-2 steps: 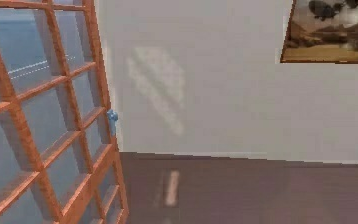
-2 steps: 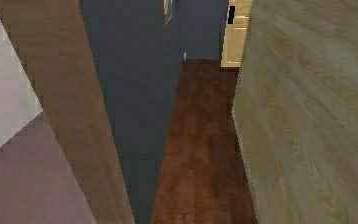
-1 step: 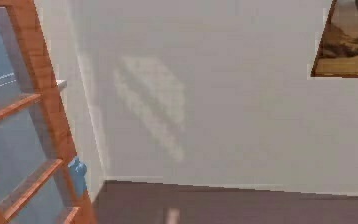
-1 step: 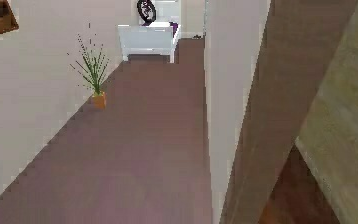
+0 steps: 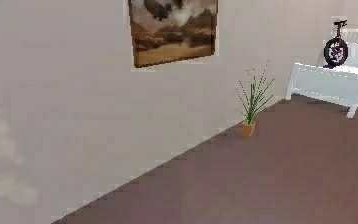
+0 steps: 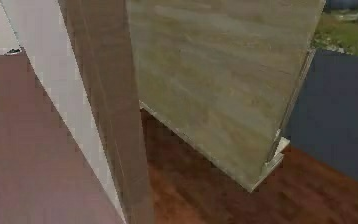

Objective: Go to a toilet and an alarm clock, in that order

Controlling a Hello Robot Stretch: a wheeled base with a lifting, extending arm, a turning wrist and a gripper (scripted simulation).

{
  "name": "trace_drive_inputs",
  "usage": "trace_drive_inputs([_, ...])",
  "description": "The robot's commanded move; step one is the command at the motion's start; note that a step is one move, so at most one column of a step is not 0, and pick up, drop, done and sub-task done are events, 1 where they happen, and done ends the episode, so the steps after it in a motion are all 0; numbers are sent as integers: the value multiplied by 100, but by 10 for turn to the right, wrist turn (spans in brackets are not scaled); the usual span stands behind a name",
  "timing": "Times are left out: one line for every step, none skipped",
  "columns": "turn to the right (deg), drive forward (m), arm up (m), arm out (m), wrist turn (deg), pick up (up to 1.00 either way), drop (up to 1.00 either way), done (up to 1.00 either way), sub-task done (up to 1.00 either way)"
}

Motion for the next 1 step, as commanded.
trace_drive_inputs([450, 0, 0, 0, 0, 0, 0, 0, 0])
